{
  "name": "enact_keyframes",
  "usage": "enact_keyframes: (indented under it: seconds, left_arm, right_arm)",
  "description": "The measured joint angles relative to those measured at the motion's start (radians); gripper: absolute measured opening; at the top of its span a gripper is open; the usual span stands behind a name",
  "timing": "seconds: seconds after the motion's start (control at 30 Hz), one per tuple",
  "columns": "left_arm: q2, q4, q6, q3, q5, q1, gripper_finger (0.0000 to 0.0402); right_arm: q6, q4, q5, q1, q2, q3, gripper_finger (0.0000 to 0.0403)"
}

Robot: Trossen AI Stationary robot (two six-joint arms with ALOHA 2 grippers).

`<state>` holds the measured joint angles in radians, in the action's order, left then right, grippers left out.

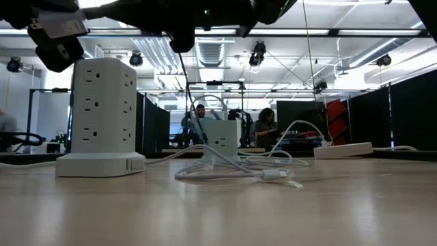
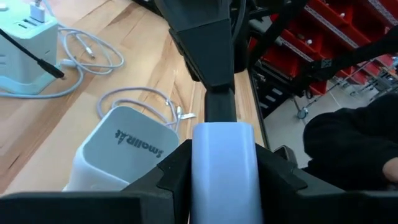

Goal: Insert USB
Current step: Insert the top black charger cable into the white charger adapter, then insert the white charger adapter into the middle left white outlet extension

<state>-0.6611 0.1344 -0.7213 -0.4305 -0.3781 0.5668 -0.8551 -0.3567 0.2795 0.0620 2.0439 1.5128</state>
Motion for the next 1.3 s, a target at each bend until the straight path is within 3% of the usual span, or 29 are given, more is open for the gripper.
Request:
enact_keyframes:
  seconds: [0.4, 0.53, 0.7, 0.87, 1.3]
  left_arm:
    - [0.054, 0.05, 0.006, 0.0, -0.029, -0.002, 0.0118]
    - [0.083, 0.043, 0.003, 0.0, -0.029, -0.002, 0.0118]
    - [0.094, 0.042, 0.005, 0.0, -0.034, -0.002, 0.0118]
    - [0.087, 0.025, 0.006, 0.0, -0.034, -0.007, 0.0118]
    - [0.03, -0.027, -0.034, 0.0, -0.026, -0.008, 0.0118]
  right_arm:
    - [-0.057, 0.097, -0.101, -0.003, -0.008, 0.001, 0.0254]
    - [-0.126, 0.076, -0.096, -0.002, -0.009, 0.001, 0.0302]
    - [-0.138, -0.012, -0.059, -0.001, -0.01, 0.001, 0.033]
    - [-0.139, -0.041, 0.033, 0.002, -0.002, 0.01, 0.033]
    - [-0.168, -0.022, 0.039, 0.017, 0.063, 0.084, 0.0329]
